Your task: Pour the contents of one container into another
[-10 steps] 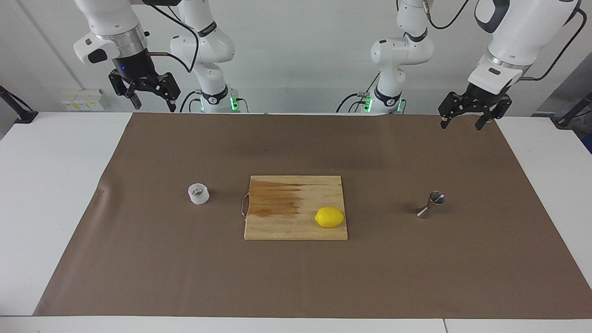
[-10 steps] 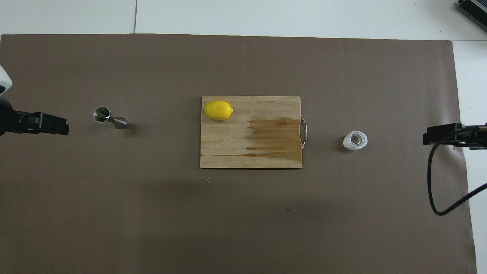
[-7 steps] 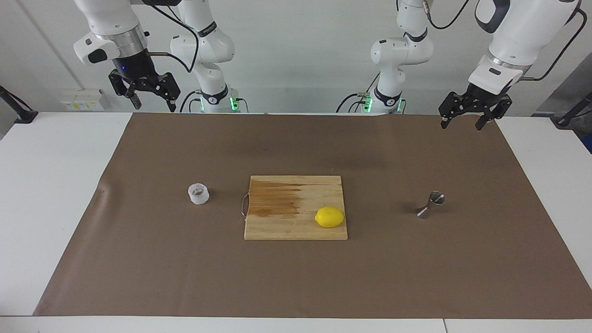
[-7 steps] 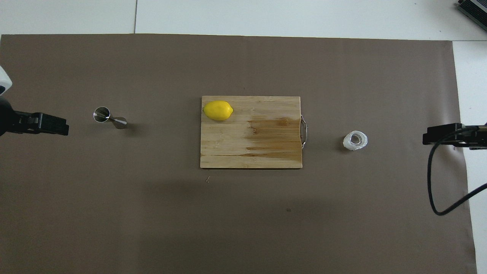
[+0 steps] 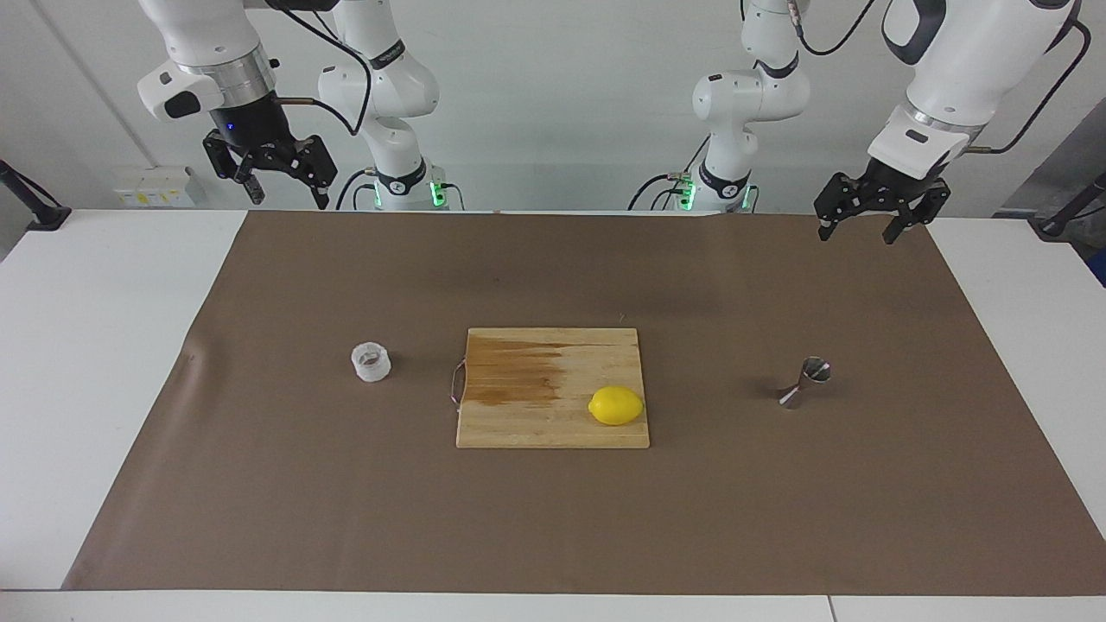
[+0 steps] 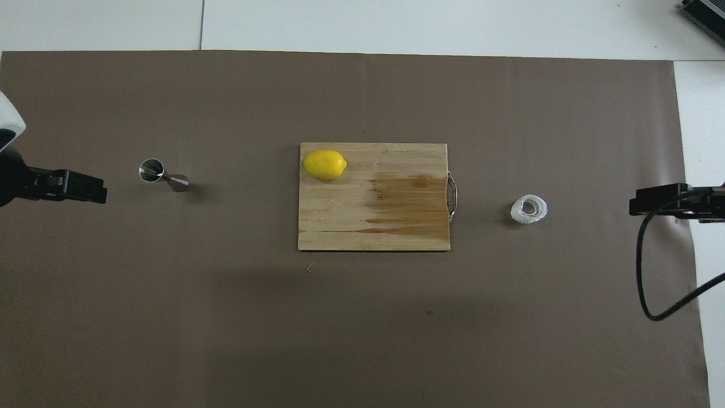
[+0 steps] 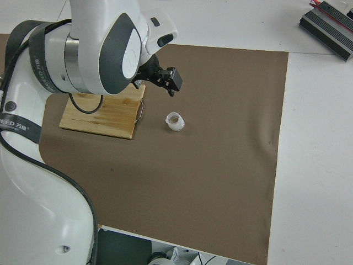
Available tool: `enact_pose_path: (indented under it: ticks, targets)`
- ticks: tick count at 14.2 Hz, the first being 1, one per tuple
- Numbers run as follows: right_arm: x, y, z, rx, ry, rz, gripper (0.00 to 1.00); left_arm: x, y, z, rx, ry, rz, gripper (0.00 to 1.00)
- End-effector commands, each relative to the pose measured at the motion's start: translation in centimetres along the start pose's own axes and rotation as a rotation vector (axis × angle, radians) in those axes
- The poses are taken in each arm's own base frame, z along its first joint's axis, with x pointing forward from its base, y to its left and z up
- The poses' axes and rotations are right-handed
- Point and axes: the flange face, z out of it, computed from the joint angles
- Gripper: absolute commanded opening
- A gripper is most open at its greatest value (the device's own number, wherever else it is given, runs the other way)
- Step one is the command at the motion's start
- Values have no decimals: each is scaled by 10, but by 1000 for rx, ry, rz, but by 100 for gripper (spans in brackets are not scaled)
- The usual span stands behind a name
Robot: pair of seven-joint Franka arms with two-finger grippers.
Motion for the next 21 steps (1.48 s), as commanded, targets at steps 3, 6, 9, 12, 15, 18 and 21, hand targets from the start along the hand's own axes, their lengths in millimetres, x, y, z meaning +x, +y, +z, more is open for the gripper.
enact_pose_path:
  ticks: [3,6,9,12,15,18,21]
  targets:
    - [-3,5,0,2,-5,-10,100,-8,-1,-2,-8,-3,8,100]
    - [-3,5,0,2,-5,-12,100,-7,1,2,-10,-4,3,100]
    - [-3,5,0,2,-5,-10,100,-14,5,17,-5,16,-25,100]
    - [-3,5,0,2,-5,-12,100,-19,10,33,-2,54,-50,100]
    - [-3,5,0,2,-5,-12,100,-11,7,51,-16,23,-57,100]
    - [-3,5,0,2,-5,-10,100,-4,2,73,-42,-41,-73,100]
    - [-3,5,0,2,-5,-12,100,7,-11,94,-175,-95,-142,100]
